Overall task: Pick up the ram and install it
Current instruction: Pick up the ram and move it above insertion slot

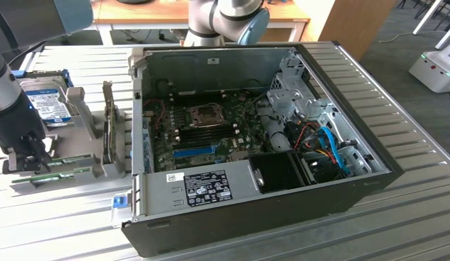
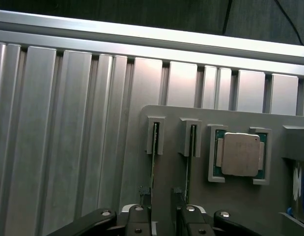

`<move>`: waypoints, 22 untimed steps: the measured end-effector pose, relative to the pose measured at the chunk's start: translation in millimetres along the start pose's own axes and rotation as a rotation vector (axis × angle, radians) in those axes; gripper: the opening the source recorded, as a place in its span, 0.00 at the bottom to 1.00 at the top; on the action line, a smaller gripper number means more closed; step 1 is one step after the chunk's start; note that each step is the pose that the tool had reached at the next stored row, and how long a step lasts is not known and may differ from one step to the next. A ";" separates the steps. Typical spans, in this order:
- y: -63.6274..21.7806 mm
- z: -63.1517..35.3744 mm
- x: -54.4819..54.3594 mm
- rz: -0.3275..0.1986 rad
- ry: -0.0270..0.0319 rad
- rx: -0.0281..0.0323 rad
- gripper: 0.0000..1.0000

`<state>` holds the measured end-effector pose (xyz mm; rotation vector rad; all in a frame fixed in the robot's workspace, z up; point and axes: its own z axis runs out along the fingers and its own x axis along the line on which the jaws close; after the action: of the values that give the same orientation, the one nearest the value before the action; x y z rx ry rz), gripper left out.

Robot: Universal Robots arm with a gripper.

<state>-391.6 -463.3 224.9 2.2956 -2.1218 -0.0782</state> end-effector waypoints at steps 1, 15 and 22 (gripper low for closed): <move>-0.1 1.0 0.0 0.000 0.0000 0.0000 0.30; 0.4 1.5 5.5 0.000 0.0000 -0.0001 0.30; 0.0 10.2 6.0 0.000 0.0000 0.0000 0.30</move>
<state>-391.6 -469.0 214.6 2.2956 -2.1218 -0.0783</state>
